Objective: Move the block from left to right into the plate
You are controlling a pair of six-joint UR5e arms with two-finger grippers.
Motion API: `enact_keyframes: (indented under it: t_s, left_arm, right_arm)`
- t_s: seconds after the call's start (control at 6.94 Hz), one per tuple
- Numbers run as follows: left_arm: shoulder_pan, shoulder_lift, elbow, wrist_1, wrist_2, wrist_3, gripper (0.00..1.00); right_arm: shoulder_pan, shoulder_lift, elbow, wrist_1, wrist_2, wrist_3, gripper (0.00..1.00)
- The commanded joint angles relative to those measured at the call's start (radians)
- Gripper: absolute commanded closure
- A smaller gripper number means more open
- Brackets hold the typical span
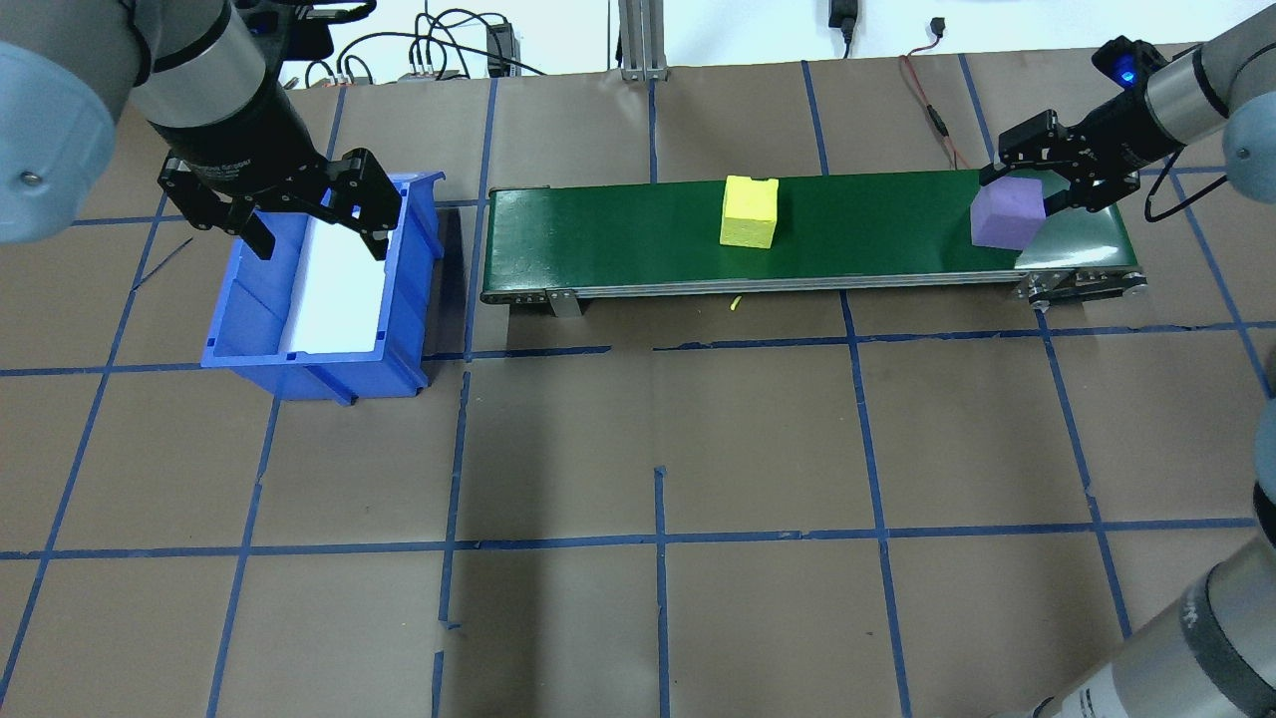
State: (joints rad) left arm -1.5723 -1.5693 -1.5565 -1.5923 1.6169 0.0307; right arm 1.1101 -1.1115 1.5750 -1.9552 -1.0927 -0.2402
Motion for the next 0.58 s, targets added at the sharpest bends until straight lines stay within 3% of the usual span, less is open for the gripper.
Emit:
enact_keyframes:
  t_s: [0.0, 0.14, 0.29, 0.43]
  left_arm:
    - [0.0, 0.002, 0.001, 0.0, 0.0, 0.0, 0.0]
    - [0.0, 0.0, 0.001, 0.0, 0.003, 0.002, 0.0]
    - [0.0, 0.0, 0.001, 0.0, 0.001, 0.0, 0.0]
    - [0.0, 0.002, 0.001, 0.0, 0.0, 0.0, 0.0]
  right_arm:
    - [0.0, 0.004, 0.008, -0.01, -0.071, 0.006, 0.03]
    - [0.0, 0.004, 0.01, -0.011, -0.072, 0.006, 0.04]
    - [0.0, 0.004, 0.011, -0.01, -0.073, 0.007, 0.16]
    - [-0.001, 0.001, 0.01, -0.01, -0.075, 0.009, 0.41]
